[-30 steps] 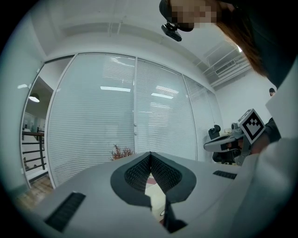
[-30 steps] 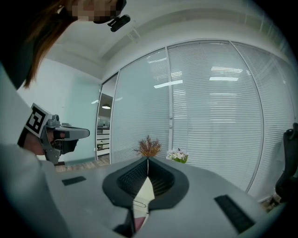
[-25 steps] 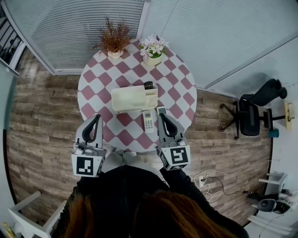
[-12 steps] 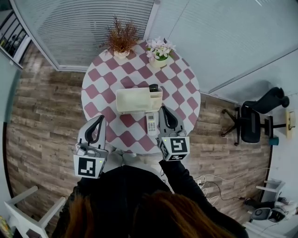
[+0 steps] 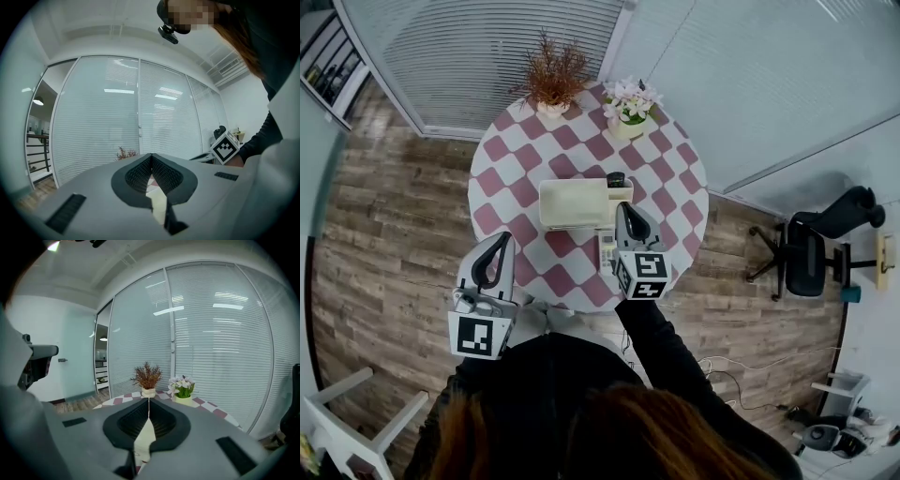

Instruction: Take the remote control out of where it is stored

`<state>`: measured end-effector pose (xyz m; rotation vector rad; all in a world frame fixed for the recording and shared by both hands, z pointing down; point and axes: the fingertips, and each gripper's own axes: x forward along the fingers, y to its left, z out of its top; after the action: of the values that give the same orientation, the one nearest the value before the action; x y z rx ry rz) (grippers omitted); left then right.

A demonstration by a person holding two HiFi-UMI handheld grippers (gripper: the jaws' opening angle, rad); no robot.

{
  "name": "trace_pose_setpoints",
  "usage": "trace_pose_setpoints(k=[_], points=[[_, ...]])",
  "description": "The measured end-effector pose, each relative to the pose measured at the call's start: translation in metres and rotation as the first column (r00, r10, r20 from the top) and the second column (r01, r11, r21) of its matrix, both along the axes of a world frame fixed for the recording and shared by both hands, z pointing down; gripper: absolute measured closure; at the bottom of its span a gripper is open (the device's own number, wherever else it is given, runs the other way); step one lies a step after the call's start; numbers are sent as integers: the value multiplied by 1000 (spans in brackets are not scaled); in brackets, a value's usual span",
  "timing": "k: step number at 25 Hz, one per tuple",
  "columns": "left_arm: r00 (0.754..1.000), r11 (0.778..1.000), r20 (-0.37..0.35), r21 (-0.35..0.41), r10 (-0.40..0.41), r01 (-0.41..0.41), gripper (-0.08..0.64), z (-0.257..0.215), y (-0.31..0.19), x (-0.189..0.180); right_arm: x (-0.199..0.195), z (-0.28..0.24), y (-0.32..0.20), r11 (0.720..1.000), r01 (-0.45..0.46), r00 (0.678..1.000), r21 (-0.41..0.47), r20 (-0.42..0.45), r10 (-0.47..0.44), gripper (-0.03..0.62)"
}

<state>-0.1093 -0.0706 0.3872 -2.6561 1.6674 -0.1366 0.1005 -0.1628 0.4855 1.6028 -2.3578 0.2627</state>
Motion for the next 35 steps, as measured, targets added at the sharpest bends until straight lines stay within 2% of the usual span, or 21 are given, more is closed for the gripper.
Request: trace_pose_setpoints(k=[18, 28, 35], points=[[1000, 1000, 5, -11, 5, -5, 554, 2, -3, -1, 3, 47, -50, 998, -20, 998, -51, -60, 17, 568], [1000, 1000, 14, -19, -6, 6, 554, 4, -1, -6, 5, 71, -67, 994, -49, 997, -100, -62, 43, 400], [1000, 999, 24, -30, -19, 19, 554, 7, -1, -11, 3, 87, -77, 988, -83, 994, -129, -81, 72, 357]])
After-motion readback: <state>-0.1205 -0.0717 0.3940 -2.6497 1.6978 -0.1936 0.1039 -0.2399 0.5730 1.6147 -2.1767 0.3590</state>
